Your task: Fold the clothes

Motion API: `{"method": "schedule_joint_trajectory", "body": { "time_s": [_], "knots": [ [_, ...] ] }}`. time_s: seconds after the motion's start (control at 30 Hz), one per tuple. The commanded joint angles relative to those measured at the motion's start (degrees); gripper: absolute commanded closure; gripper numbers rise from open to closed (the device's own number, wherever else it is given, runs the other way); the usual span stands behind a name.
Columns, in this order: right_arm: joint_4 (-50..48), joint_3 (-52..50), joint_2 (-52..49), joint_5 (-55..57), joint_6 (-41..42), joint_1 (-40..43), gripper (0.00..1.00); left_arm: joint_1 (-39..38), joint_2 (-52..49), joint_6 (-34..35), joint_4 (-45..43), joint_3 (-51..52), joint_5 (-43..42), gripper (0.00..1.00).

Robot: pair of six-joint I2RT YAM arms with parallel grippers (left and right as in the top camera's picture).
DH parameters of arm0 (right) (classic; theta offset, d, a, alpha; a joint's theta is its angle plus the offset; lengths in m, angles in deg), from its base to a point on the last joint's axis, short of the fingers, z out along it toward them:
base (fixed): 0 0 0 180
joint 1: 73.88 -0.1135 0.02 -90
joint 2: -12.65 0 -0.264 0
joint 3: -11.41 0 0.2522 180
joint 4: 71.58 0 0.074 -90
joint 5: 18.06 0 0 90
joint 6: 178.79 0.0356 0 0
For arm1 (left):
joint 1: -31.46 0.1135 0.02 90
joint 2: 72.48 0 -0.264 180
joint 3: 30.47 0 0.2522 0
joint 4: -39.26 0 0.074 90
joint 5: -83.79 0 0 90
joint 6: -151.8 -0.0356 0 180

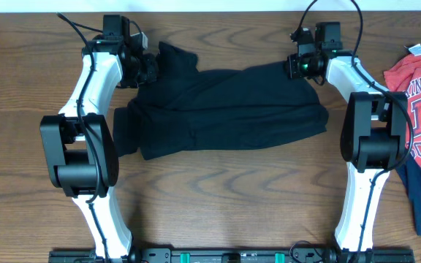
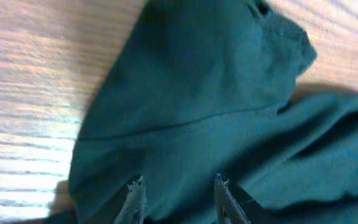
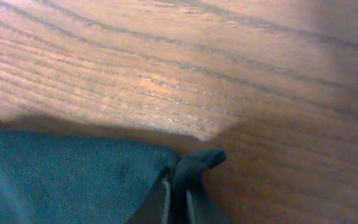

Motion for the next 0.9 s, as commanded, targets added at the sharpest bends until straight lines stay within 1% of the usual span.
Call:
{"method": "schedule_joint_trajectory", "body": {
  "time_s": [0.0, 0.03, 0.1, 0.13, 0.17, 0.33, 0.4, 0.6, 0.67, 0.87],
  "knots": [
    [2.9, -1.9, -3.9, 0.7, 0.9, 0.0, 0.94, 0.0, -2.4, 2.9, -2.0, -1.2, 1.8, 0.61],
    [3.4, -1.9, -3.9, 0.7, 0.8, 0.0, 0.95, 0.0, -3.1, 3.0, -3.0, -1.2, 1.7, 0.57],
    [4.3, -1.9, -3.9, 0.7, 0.8, 0.2, 0.95, 0.0, -5.1, 3.1, -5.8, -1.2, -0.6, 0.53],
    [4.8, -1.9, -3.9, 0.7, 0.8, 0.2, 0.95, 0.0, -5.8, 3.1, -7.1, -1.2, -2.0, 0.49],
    [5.5, -1.9, -3.9, 0.4, 0.8, 0.2, 0.95, 0.1, -7.1, 3.2, -9.2, -1.2, -4.0, 0.42],
    [7.9, -1.9, -3.9, 0.1, 0.7, 0.2, 0.95, 0.7, -11.9, 7.7, -17.4, -1.2, -10.3, 0.37],
    [8.9, -1.9, -3.9, 0.0, -0.6, 0.2, 0.95, 1.3, -13.6, 10.4, -20.6, -1.2, -12.3, 0.34],
    [10.4, -1.9, -3.9, 0.1, -2.5, 0.2, 0.95, 3.0, -14.6, 12.4, -26.1, -1.2, -13.5, 0.32],
    [10.5, -1.9, -3.9, 0.1, -2.6, 0.2, 0.95, 3.5, -14.6, 14.7, -27.7, -1.3, -13.7, 0.32],
    [10.9, -1.9, -3.9, 0.1, -2.6, 0.2, 0.95, 3.7, -14.6, 16.5, -32.9, -1.3, -15.0, 0.32]
  ]
}}
